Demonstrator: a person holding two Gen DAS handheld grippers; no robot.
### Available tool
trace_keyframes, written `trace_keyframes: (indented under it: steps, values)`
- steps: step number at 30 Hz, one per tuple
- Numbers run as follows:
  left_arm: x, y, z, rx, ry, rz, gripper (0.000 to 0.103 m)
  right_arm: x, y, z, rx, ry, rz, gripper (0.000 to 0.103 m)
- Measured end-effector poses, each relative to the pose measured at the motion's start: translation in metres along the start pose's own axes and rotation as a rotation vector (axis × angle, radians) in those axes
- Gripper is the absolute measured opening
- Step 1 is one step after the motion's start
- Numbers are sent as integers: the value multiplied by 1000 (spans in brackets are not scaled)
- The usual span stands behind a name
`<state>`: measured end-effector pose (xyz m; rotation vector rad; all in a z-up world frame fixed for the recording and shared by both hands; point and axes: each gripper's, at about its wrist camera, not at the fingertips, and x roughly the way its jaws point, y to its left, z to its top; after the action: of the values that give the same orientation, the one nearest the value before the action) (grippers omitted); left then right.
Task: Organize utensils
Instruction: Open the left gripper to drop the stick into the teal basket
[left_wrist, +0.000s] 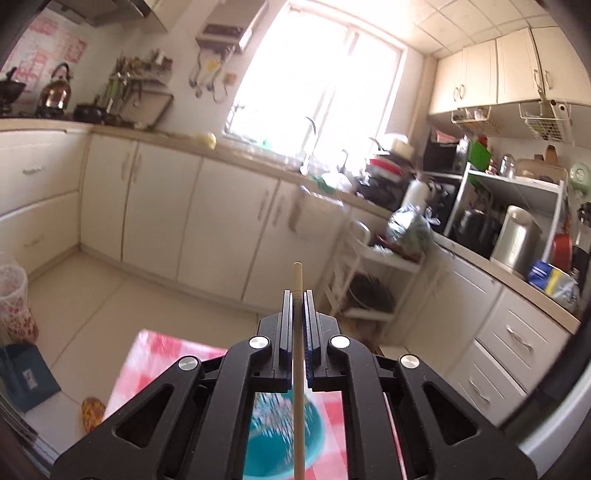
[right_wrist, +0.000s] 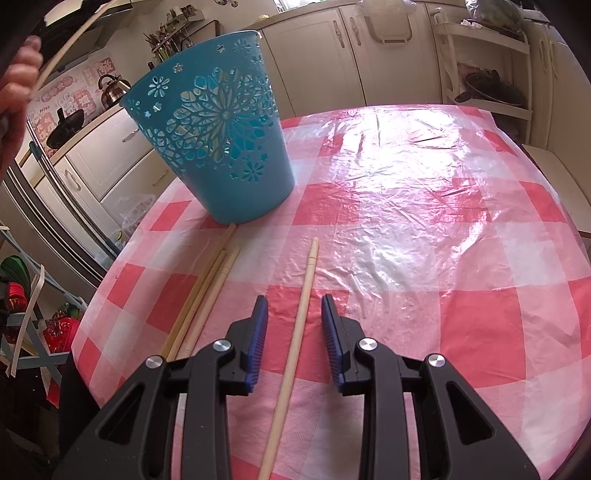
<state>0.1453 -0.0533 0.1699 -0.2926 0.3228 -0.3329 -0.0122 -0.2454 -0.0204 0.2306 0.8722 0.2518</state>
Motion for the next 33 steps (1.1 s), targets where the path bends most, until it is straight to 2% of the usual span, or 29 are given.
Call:
trace_keyframes:
  steps: [6,10,17,23,25,27,28,30,31,33]
  values:
    - [34,7,10,-17,-97,85,5,0,3,0,-14,3,0,34]
    - [53,16,-1,-29,-94,124,5,1,3,0,-10,4,6,35]
    - [60,20,-23,13,-35,138,5,2,5,1,-17,7,5,37]
    - [64,16,-44,87,109,139,6,2,5,1,-19,7,3,37]
    - [60,19,-50,95,140,148,13,2,5,1,-17,7,6,37]
    - [48,24,-54,91,145,169,33,2,3,1,-6,9,18,37]
    - [39,28,-56,88,133,183,39,1,0,2,6,10,30,37]
    - [12,38,-59,79,86,221,58,0,-7,2,50,15,62,37]
    - [0,43,-61,73,65,240,61,0,-11,3,70,18,75,37]
    - [-26,58,-69,55,22,292,74,-2,-11,2,74,20,71,35]
